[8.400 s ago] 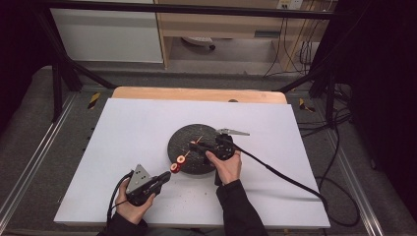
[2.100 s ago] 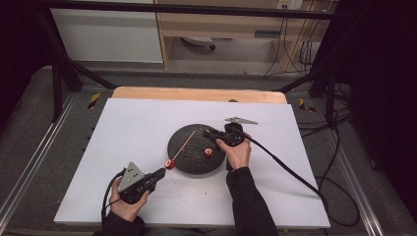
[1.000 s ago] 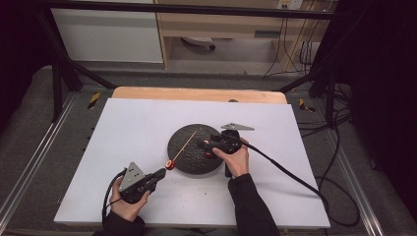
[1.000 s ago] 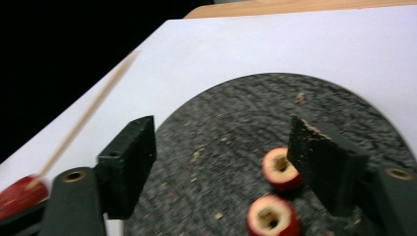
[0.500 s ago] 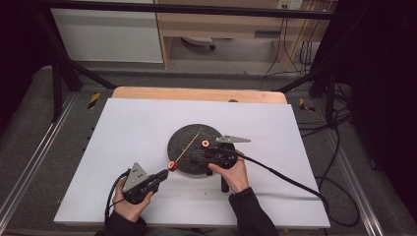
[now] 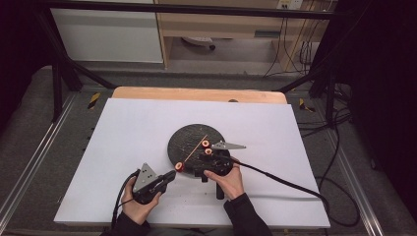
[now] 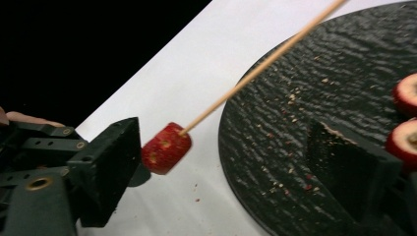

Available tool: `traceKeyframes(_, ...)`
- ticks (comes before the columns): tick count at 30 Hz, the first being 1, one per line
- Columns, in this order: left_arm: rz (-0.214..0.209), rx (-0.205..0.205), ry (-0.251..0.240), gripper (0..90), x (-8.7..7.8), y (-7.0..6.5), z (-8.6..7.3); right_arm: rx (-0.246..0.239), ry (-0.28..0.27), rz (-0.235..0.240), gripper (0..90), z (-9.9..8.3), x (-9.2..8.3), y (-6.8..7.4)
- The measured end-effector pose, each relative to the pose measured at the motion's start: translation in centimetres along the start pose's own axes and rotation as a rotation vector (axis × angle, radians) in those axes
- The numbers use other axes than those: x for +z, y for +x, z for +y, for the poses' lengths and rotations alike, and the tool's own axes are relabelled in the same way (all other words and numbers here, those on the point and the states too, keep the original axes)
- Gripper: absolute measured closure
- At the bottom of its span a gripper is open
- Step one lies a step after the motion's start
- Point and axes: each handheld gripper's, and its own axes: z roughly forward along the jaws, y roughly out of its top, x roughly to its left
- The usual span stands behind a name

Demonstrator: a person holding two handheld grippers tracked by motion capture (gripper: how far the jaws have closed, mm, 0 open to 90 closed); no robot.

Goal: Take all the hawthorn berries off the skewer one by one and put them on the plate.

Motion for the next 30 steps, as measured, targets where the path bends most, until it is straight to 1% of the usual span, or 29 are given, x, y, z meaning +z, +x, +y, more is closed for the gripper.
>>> traceKeyframes(3,-0.001,0.012,0.002,88.4,0.24,-0.42,0.10,0.006,-0.004,0.007,23.2,-0.14,0.04,0.09)
traceKeyframes(7,-0.003,0.012,-0.002,88.4,0.38,-0.68,0.12,0.022,-0.006,0.030,33.4,-0.18,-0.10,0.31)
traceKeyframes(11,-0.003,0.018,-0.010,88.4,0.39,-0.84,0.15,0.057,0.004,0.048,42.3,-0.20,-0.14,0.46)
traceKeyframes(13,-0.004,0.019,-0.009,88.4,0.44,-0.90,0.15,0.077,0.010,0.060,45.6,-0.22,-0.09,0.46)
traceKeyframes(18,-0.005,0.022,-0.009,88.3,0.55,-1.02,0.13,0.118,0.032,0.084,50.6,-0.49,0.24,0.46)
traceKeyframes(21,-0.004,0.029,-0.005,88.4,0.66,-1.12,0.05,0.129,0.038,0.098,56.6,-0.59,0.38,0.39)
traceKeyframes(23,-0.004,0.025,-0.005,88.3,0.71,-1.09,-0.01,0.137,0.046,0.106,61.8,-0.59,0.36,0.42)
traceKeyframes(27,-0.005,0.024,-0.014,88.3,0.58,-1.11,0.04,0.137,0.041,0.112,63.4,-0.39,0.25,0.38)
traceKeyframes(30,-0.006,0.021,-0.021,88.3,0.36,-1.03,0.11,0.132,0.025,0.101,63.8,0.02,-0.01,0.36)
